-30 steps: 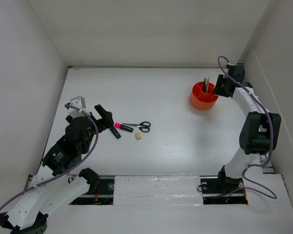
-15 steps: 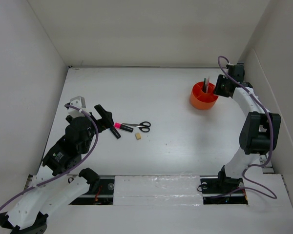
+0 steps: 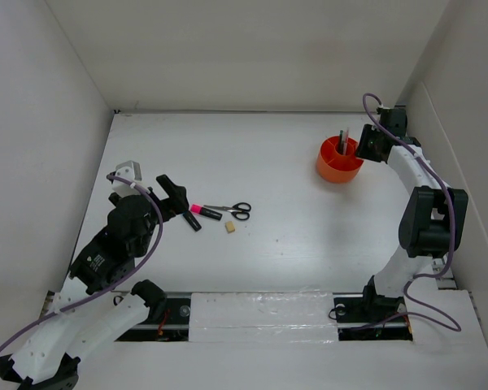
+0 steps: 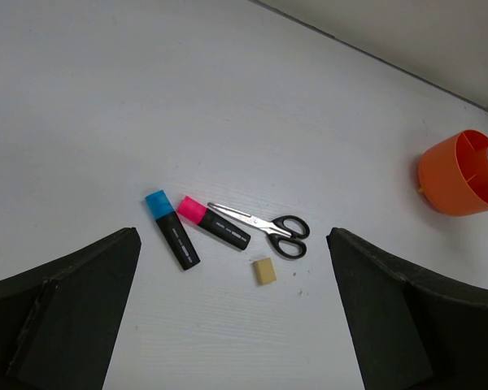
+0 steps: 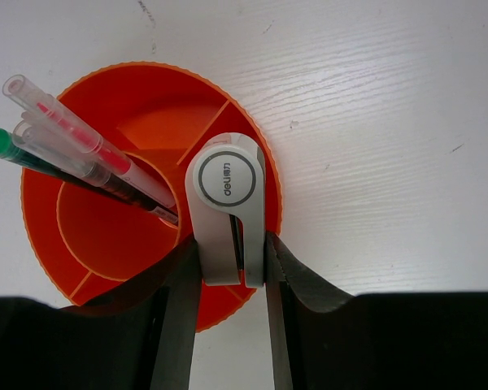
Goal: Sort the stationery into containers
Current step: Place the stapler in the storage box.
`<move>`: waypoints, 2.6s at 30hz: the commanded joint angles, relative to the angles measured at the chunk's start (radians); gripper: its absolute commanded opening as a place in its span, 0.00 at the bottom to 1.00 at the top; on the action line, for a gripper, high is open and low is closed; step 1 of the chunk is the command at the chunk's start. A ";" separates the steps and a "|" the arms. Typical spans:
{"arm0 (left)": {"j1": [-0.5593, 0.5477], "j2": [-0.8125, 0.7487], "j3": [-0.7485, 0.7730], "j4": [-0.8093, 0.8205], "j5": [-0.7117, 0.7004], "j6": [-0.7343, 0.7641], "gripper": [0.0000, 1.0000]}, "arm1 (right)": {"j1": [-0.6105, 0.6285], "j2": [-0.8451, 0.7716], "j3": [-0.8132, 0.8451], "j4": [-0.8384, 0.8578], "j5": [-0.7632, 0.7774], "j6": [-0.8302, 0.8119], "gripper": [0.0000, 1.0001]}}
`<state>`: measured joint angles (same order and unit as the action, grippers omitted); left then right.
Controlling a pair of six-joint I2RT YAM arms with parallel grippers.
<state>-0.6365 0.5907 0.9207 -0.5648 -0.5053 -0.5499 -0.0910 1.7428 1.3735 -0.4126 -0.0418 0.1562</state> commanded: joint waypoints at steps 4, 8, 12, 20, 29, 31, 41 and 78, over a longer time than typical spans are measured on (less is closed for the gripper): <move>0.004 -0.008 -0.002 0.039 -0.002 0.013 1.00 | 0.007 -0.003 0.022 0.014 -0.001 -0.009 0.28; 0.004 -0.008 -0.002 0.039 -0.002 0.013 1.00 | 0.007 -0.003 0.022 0.014 -0.001 -0.009 0.32; 0.004 -0.017 -0.002 0.039 -0.002 0.013 1.00 | 0.007 -0.003 0.022 0.005 -0.001 -0.009 0.33; 0.004 -0.017 -0.002 0.039 -0.002 0.013 1.00 | 0.007 0.006 0.022 0.005 0.008 -0.018 0.39; 0.004 -0.017 -0.002 0.039 -0.002 0.013 1.00 | 0.016 0.015 0.022 0.005 0.008 -0.018 0.44; 0.004 -0.017 -0.002 0.039 0.007 0.013 1.00 | 0.016 0.015 0.022 0.005 0.008 -0.018 0.44; 0.004 -0.017 -0.002 0.039 0.007 0.013 1.00 | 0.016 0.024 0.032 0.005 0.008 -0.018 0.44; 0.004 -0.017 -0.002 0.039 0.007 0.013 1.00 | 0.016 0.004 0.032 0.005 0.017 -0.018 0.53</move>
<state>-0.6365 0.5797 0.9207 -0.5648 -0.5003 -0.5499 -0.0837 1.7618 1.3758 -0.4122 -0.0315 0.1425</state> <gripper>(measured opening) 0.997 0.530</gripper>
